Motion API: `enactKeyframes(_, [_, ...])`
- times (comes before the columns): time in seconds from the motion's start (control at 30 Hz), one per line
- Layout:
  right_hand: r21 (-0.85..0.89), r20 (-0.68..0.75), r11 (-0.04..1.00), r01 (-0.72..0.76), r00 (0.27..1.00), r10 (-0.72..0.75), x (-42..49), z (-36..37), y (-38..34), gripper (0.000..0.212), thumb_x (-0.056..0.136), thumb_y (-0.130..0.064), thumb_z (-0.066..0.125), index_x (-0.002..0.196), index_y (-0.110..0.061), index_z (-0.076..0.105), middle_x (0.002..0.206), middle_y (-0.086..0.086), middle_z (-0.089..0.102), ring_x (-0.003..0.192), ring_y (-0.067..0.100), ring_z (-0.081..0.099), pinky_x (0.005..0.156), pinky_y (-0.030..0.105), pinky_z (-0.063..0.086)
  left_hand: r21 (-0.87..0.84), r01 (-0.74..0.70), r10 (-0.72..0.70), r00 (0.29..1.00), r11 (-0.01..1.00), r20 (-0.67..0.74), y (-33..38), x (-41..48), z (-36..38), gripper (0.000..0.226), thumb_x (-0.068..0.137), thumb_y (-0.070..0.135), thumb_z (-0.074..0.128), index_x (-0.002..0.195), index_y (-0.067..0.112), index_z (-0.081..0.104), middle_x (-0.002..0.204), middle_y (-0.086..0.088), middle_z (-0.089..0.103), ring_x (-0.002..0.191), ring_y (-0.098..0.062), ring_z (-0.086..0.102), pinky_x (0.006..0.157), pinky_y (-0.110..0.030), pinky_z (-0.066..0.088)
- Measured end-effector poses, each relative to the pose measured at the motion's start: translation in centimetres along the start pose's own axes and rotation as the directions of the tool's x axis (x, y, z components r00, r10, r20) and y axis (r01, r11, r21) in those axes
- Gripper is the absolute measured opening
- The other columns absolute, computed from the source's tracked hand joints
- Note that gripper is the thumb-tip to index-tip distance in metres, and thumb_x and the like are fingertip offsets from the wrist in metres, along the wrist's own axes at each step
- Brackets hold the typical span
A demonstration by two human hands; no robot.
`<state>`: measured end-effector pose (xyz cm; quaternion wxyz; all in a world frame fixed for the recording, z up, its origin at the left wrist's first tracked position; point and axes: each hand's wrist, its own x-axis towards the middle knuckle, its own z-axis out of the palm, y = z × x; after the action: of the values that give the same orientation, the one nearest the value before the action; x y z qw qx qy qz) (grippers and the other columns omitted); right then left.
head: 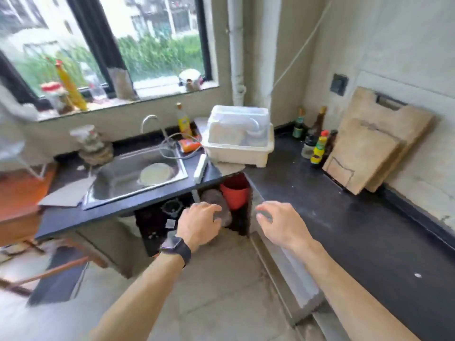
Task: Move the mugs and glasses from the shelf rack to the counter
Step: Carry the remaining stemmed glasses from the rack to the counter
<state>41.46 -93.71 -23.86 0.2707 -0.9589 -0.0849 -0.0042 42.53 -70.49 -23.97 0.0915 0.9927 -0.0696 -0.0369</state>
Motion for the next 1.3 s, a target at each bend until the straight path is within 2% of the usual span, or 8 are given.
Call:
enactKeyframes(0.13, [0.008,-0.026,0.96,0.279,0.96,-0.278,5.1,3.5,-15.6,0.029,0.094,-0.032,0.061,0.119,-0.023,0.073,0.126,-0.003,0.071,0.121,0.021,0.061,0.109,0.033,0.041,0.013,0.177,-0.172,0.969,0.984,-0.179,-14.4,-4.8,-8.5,0.042,0.093,0.04,0.052,0.135,0.036,0.058,0.133,0.0,0.064,0.125,-0.026,0.056,0.1,-0.041,0.048])
enactKeyframes(0.27, [0.029,-0.067,0.885,0.465,0.884,-0.463,8.5,5.3,-29.8,0.029,0.094,-0.031,0.061,0.119,-0.025,0.072,0.126,-0.004,0.07,0.123,0.021,0.059,0.11,0.035,0.04,0.026,0.333,-0.308,0.896,0.943,-0.319,-25.1,-10.2,-16.5,0.041,0.093,0.04,0.052,0.133,0.037,0.06,0.13,0.0,0.065,0.122,-0.026,0.058,0.098,-0.041,0.049])
enactKeyframes(0.43, [0.081,-0.097,0.798,0.598,0.801,-0.591,11.4,7.0,-43.7,0.031,0.097,-0.035,0.058,0.126,-0.031,0.068,0.133,-0.009,0.064,0.132,0.018,0.047,0.11,0.026,0.032,0.016,0.479,-0.416,0.779,0.878,-0.469,-35.3,-15.4,-23.8,0.039,0.092,0.043,0.054,0.129,0.038,0.063,0.121,0.001,0.07,0.113,-0.025,0.062,0.091,-0.04,0.052])
enactKeyframes(0.53, [0.117,-0.095,0.73,0.673,0.739,-0.666,13.7,8.4,-50.3,0.032,0.097,-0.038,0.056,0.128,-0.033,0.066,0.133,-0.011,0.064,0.131,0.016,0.046,0.11,0.03,0.036,-0.02,0.547,-0.477,0.712,0.837,-0.514,-40.6,-16.8,-27.1,0.036,0.093,0.043,0.052,0.127,0.04,0.063,0.118,-0.001,0.07,0.112,-0.025,0.062,0.094,-0.041,0.05])
enactKeyframes(0.67, [0.146,-0.084,0.663,0.735,0.677,-0.731,18.0,11.0,-58.0,0.034,0.098,-0.041,0.053,0.131,-0.035,0.062,0.136,-0.011,0.062,0.133,0.017,0.044,0.108,0.034,0.038,-0.059,0.575,-0.51,0.669,0.816,-0.541,-47.2,-17.1,-30.4,0.037,0.095,0.04,0.051,0.131,0.038,0.061,0.125,0.0,0.067,0.116,-0.024,0.059,0.099,-0.044,0.048])
enactKeyframes(0.77, [0.153,-0.088,0.621,0.769,0.637,-0.766,21.7,13.5,-62.9,0.038,0.099,-0.04,0.053,0.135,-0.031,0.058,0.14,-0.007,0.06,0.135,0.018,0.044,0.11,0.037,0.039,-0.071,0.62,-0.552,0.634,0.781,-0.542,-52.7,-16.4,-32.1,0.04,0.095,0.041,0.051,0.134,0.04,0.058,0.128,-0.001,0.067,0.109,-0.025,0.063,0.093,-0.045,0.053])
enactKeyframes(0.93, [0.158,-0.085,0.573,0.804,0.589,-0.804,29.1,17.0,-70.1,0.038,0.099,-0.041,0.054,0.136,-0.032,0.057,0.14,-0.009,0.06,0.135,0.017,0.045,0.108,0.035,0.039,-0.103,0.678,-0.616,0.581,0.728,-0.532,-61.7,-13.1,-35.9,0.039,0.095,0.042,0.05,0.133,0.041,0.058,0.126,-0.002,0.066,0.112,-0.024,0.061,0.09,-0.044,0.054])
enactKeyframes(1.3, [0.168,-0.041,0.543,0.823,0.556,-0.83,42.7,23.7,-84.9,0.042,0.1,-0.04,0.053,0.141,-0.029,0.053,0.143,-0.005,0.058,0.138,0.017,0.042,0.109,0.035,0.036,-0.168,0.715,-0.68,0.526,0.679,-0.51,-78.0,-7.1,-40.8,0.041,0.093,0.042,0.047,0.133,0.045,0.055,0.129,-0.001,0.064,0.116,-0.022,0.06,0.091,-0.042,0.054])
